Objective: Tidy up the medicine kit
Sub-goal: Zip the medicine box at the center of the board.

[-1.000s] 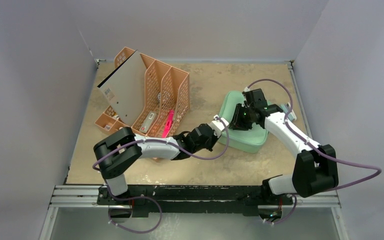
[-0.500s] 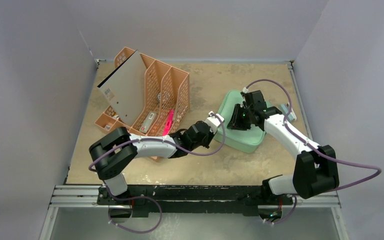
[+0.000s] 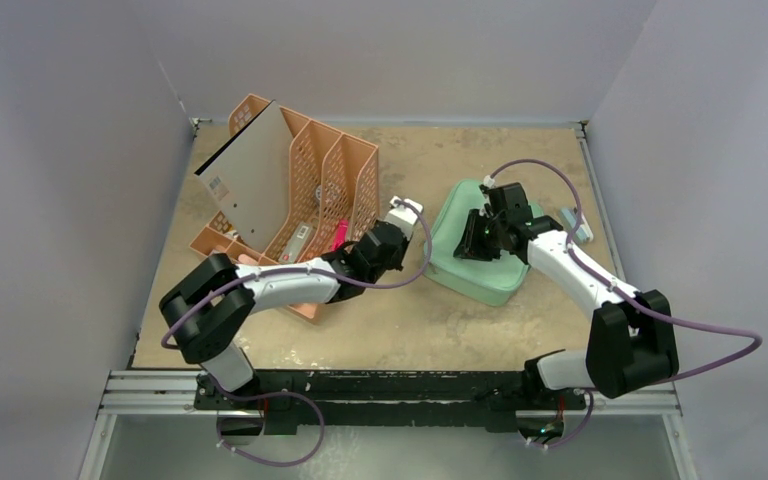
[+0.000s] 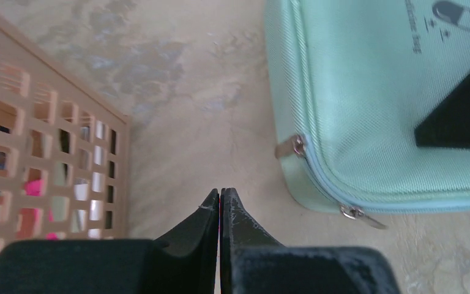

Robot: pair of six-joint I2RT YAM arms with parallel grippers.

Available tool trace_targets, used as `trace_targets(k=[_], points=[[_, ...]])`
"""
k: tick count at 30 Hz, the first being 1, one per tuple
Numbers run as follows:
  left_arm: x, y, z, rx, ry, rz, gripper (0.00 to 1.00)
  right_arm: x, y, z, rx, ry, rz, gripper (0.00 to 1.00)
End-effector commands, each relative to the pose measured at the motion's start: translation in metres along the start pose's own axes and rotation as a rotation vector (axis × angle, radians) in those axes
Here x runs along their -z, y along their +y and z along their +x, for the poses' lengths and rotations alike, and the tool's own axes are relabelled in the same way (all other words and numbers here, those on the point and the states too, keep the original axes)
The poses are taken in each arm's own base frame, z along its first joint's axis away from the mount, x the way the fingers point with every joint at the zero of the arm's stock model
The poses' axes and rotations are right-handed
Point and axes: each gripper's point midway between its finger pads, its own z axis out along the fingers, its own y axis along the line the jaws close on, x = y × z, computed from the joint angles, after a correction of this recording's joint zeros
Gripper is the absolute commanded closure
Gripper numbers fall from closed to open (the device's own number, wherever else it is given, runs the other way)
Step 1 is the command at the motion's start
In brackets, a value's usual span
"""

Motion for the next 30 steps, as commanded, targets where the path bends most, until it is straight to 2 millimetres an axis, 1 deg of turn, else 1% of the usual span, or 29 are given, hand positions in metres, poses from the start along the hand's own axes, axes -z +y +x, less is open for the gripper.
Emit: trace_targets(k=[1,3,6,7,9,11,14,17,19,22,30], points=[[0.009,0.015,-0.048,0.072,-0.108,-0.063,1.0,0.003,-0.055,0.062,0.011,0.214,0.22,0.74],[0.01,0.01,-0.049,0.065,-0.111,-0.032,1.0,0.004,-0.053,0.06,0.012,0.209,0.214,0.74],[0.013,-0.008,-0.051,0.026,-0.135,0.083,1.0,0.007,-0.05,0.057,0.011,0.203,0.203,0.74],[0.015,-0.014,-0.052,0.022,-0.133,0.121,0.98,0.009,-0.048,0.054,0.013,0.194,0.202,0.74],[0.021,-0.025,-0.051,0.021,-0.125,0.188,0.82,0.012,-0.046,0.051,0.016,0.181,0.198,0.74],[0.026,-0.035,-0.049,0.026,-0.115,0.238,0.71,0.015,-0.043,0.047,0.015,0.169,0.19,0.74],[0.031,-0.05,-0.043,-0.016,-0.121,0.286,0.61,0.018,-0.039,0.043,0.016,0.157,0.177,0.73],[0.031,-0.065,-0.033,-0.091,-0.129,0.332,0.55,0.019,-0.037,0.041,0.018,0.153,0.173,0.73],[0.027,-0.07,-0.028,-0.105,-0.116,0.344,0.54,0.02,-0.036,0.04,0.018,0.15,0.171,0.73],[0.021,-0.072,-0.025,-0.119,-0.102,0.337,0.53,0.021,-0.035,0.039,0.02,0.147,0.167,0.72],[0.001,-0.069,-0.017,-0.143,-0.077,0.276,0.53,0.023,-0.034,0.038,0.02,0.141,0.163,0.72]])
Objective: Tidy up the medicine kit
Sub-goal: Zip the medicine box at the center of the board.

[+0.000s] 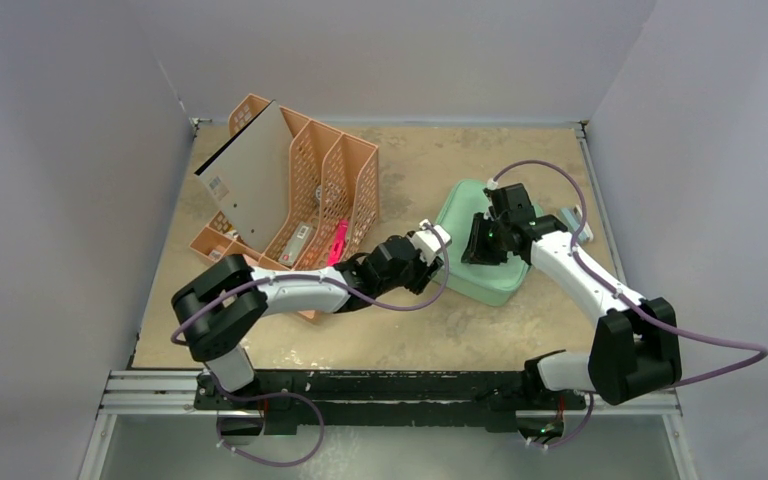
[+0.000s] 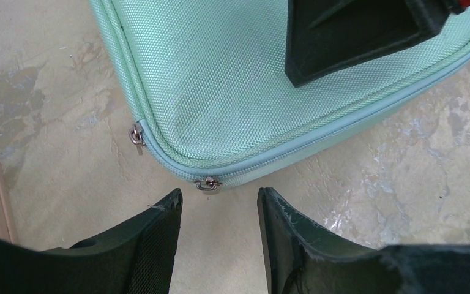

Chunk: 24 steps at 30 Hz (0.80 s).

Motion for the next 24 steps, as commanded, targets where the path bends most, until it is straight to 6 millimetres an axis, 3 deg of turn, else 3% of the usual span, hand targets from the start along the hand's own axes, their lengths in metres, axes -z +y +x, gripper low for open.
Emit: trace_targets(k=[1,8,11,14,15,20,24], points=[[-0.011,0.004,-0.024,-0.023,-0.062,-0.03,0.53,0.006,-0.022,0.031,0.007,0.119,0.093,0.72],[-0.018,0.011,-0.035,-0.027,-0.094,-0.076,0.57,0.001,-0.03,0.037,-0.006,0.139,0.127,0.72],[-0.015,0.015,-0.041,-0.031,-0.125,-0.097,0.72,-0.002,-0.03,0.039,-0.007,0.151,0.128,0.72],[-0.012,0.019,-0.042,-0.045,-0.136,-0.113,0.97,-0.002,-0.031,0.039,-0.006,0.147,0.13,0.72],[-0.011,0.02,-0.043,-0.046,-0.14,-0.117,1.0,-0.002,-0.031,0.038,-0.005,0.143,0.133,0.72],[-0.003,0.031,-0.042,-0.059,-0.136,-0.168,1.0,-0.004,-0.045,0.043,-0.019,0.168,0.186,0.72],[0.001,0.038,-0.041,-0.062,-0.136,-0.191,1.0,-0.007,-0.044,0.047,-0.018,0.175,0.162,0.72]])
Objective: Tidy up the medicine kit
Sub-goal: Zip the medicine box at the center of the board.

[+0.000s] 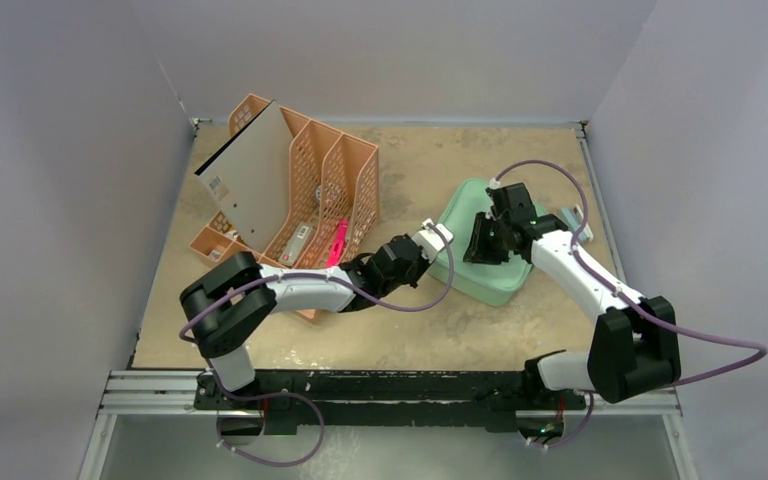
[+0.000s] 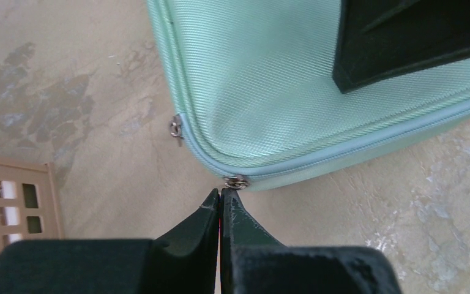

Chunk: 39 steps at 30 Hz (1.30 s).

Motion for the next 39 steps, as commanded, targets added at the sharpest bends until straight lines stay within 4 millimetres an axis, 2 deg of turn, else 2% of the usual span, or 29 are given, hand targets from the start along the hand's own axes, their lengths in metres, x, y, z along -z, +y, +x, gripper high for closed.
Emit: trace_targets(k=[1,8,13,17,20,23,25,27,30,34,36,39], points=[[0.011,0.024,-0.041,0.016,-0.13,-0.085,1.0,-0.005,-0.038,0.05,-0.002,0.178,0.133,0.72],[0.005,0.032,-0.047,0.023,-0.13,-0.105,1.0,-0.002,-0.043,0.051,0.016,0.175,0.148,0.72],[0.015,0.027,-0.058,0.056,-0.157,-0.065,1.0,0.006,-0.027,0.042,0.046,0.137,0.065,0.72],[0.019,0.016,-0.063,0.083,-0.107,0.0,0.76,0.022,-0.012,0.024,-0.011,0.057,0.032,0.72],[0.019,0.012,-0.069,0.089,-0.088,0.019,0.67,0.036,-0.004,0.018,-0.1,0.034,0.023,0.68],[0.016,0.018,-0.075,0.102,-0.083,-0.006,0.61,0.052,-0.001,0.023,-0.198,0.04,0.035,0.62],[0.009,0.023,-0.078,0.094,-0.056,-0.018,0.59,0.062,-0.01,0.024,-0.257,0.015,0.095,0.57],[-0.001,0.025,-0.076,0.07,-0.025,-0.032,0.58,0.072,-0.032,0.029,-0.36,-0.032,0.224,0.51],[-0.011,0.025,-0.076,0.07,-0.02,-0.012,0.56,0.082,-0.06,0.029,-0.391,-0.108,0.343,0.44],[-0.026,0.024,-0.074,0.097,-0.003,0.027,0.53,0.099,-0.097,0.024,-0.47,-0.184,0.436,0.41],[-0.035,0.023,-0.07,0.094,0.022,0.037,0.53,0.099,-0.105,0.024,-0.492,-0.204,0.423,0.39],[-0.046,0.023,-0.064,0.093,0.053,0.044,0.52,0.088,-0.103,0.026,-0.485,-0.177,0.367,0.39]])
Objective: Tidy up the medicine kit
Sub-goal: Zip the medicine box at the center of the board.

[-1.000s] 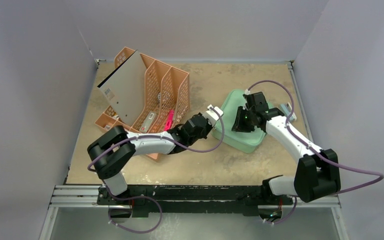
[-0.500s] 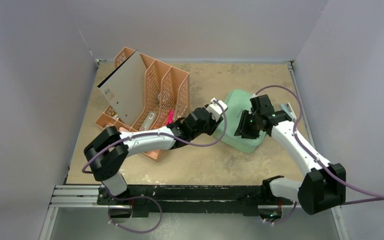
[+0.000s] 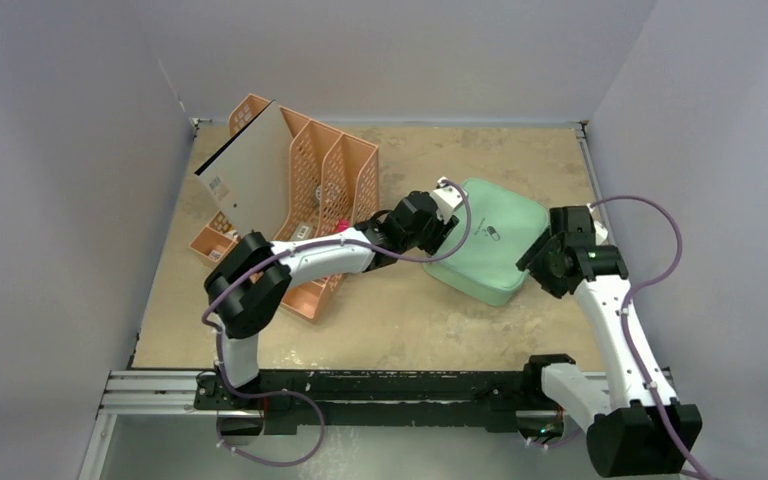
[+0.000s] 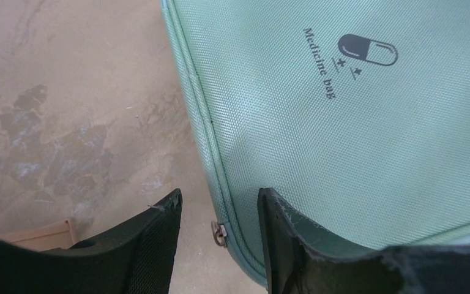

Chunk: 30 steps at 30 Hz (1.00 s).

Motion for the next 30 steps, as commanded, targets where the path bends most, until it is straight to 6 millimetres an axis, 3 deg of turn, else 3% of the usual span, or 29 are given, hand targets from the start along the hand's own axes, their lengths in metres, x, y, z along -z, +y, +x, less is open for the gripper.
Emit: trace_targets(k=[1,5,8,12,16,18,20,23,27,30], points=[[-0.012,-0.003,-0.008,0.024,0.011,0.039,0.52,-0.014,-0.011,0.007,0.006,0.037,0.022,0.4],[-0.016,-0.005,0.001,0.017,0.041,0.052,0.56,-0.037,-0.01,0.01,0.018,0.073,0.024,0.43],[-0.006,-0.009,0.015,0.013,0.106,0.083,0.65,-0.055,-0.005,0.009,0.019,0.122,-0.041,0.46],[0.011,-0.013,0.022,0.053,0.101,0.112,0.72,-0.06,0.011,-0.011,0.089,0.107,-0.136,0.5],[0.025,-0.026,0.031,0.124,0.134,0.165,0.78,-0.069,0.025,-0.037,0.182,0.069,-0.188,0.63],[0.032,-0.034,0.034,0.14,0.14,0.176,0.79,-0.078,0.029,-0.041,0.241,0.129,-0.19,0.83],[0.04,-0.042,0.033,0.133,0.123,0.184,0.8,-0.084,0.03,-0.049,0.297,0.141,-0.174,1.0],[0.051,-0.046,0.023,0.132,0.082,0.195,0.78,-0.088,0.024,-0.059,0.334,0.142,-0.143,1.0],[0.07,-0.047,0.001,0.143,0.027,0.205,0.67,-0.094,0.022,-0.068,0.395,0.122,-0.131,1.0],[0.076,-0.044,-0.003,0.143,0.012,0.16,0.6,-0.102,0.015,-0.071,0.477,0.194,-0.084,1.0]])
